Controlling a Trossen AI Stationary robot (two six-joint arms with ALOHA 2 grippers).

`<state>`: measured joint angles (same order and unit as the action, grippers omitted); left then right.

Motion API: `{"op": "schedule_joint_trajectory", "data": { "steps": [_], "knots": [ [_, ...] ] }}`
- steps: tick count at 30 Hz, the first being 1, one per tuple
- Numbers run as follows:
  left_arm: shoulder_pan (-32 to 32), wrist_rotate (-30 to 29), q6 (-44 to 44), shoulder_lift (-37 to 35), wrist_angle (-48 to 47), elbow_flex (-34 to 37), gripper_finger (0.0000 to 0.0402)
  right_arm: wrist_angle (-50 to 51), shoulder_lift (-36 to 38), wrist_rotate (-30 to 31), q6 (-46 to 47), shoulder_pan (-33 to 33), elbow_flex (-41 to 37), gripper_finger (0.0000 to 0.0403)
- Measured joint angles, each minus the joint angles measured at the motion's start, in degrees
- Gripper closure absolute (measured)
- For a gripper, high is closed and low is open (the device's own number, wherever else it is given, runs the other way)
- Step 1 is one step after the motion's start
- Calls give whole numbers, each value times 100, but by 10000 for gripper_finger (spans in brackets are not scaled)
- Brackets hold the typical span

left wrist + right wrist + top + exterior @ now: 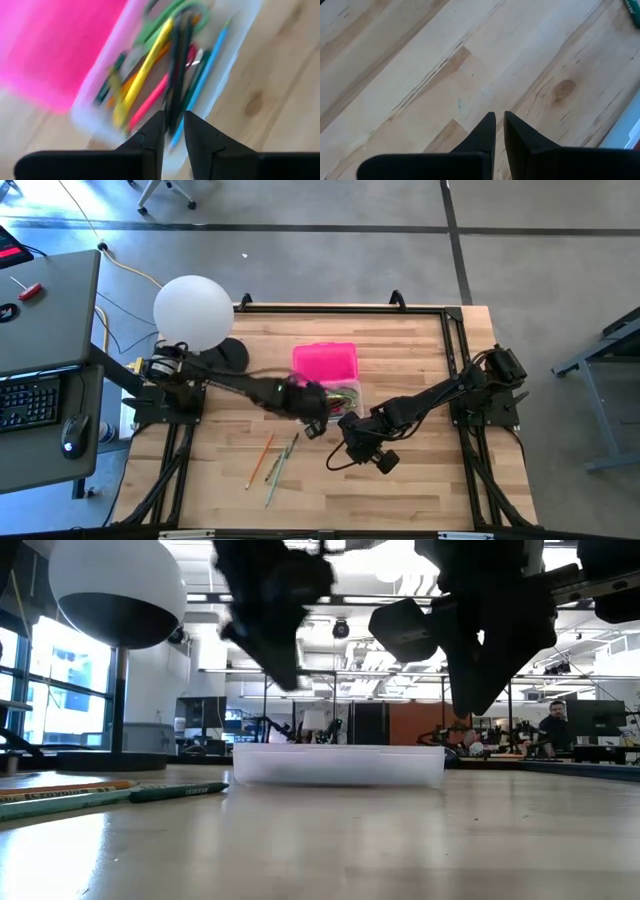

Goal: Pick & place school supplies into a supply box
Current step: Move the orange pencil to the center of the table

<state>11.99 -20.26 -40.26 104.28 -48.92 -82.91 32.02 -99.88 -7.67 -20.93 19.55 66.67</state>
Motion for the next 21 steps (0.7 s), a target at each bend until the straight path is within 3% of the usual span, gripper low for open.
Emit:
{"op": "schedule_joint_trajectory", "data": {
  "steps": [5,10,16,21],
  "knots": [
    [983,-794,-1865,-1,-1439,-355,307,-7,0,-1,2,0,0,386],
    [2192,-1531,-4068,1,-1961,-102,307,-7,0,-1,-2,0,0,386],
    [3357,-2491,-6848,3,-1835,626,317,-12,0,-1,-8,0,0,386],
    [3691,-2442,-7249,3,-923,1385,330,-30,0,-1,-9,0,0,386]
  ]
}}
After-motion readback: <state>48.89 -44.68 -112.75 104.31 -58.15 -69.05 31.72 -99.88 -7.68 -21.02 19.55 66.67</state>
